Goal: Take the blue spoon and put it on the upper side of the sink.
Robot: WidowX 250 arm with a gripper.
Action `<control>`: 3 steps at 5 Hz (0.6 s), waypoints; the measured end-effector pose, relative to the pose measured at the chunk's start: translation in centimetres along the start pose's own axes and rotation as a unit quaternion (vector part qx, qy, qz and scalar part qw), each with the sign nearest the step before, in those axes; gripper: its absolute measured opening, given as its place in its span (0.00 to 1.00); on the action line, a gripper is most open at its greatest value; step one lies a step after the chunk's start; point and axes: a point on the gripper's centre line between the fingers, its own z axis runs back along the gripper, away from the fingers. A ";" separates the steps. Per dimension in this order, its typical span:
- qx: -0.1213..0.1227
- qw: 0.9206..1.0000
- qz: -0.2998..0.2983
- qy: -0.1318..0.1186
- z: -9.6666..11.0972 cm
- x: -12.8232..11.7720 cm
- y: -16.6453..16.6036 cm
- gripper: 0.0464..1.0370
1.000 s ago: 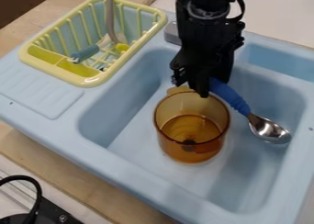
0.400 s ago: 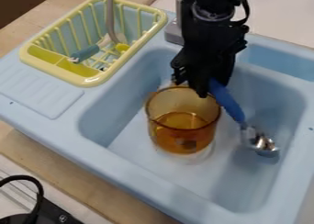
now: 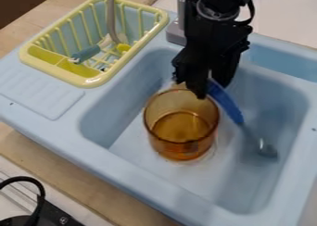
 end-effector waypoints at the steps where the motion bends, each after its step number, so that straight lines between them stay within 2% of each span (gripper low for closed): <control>1: -0.015 1.000 0.005 0.004 0.9 0.0 -0.1 0.84; 2: -0.037 0.999 0.002 0.002 1.6 0.2 -0.5 0.96; 3: -0.039 0.999 0.001 0.002 1.7 0.3 -0.5 0.96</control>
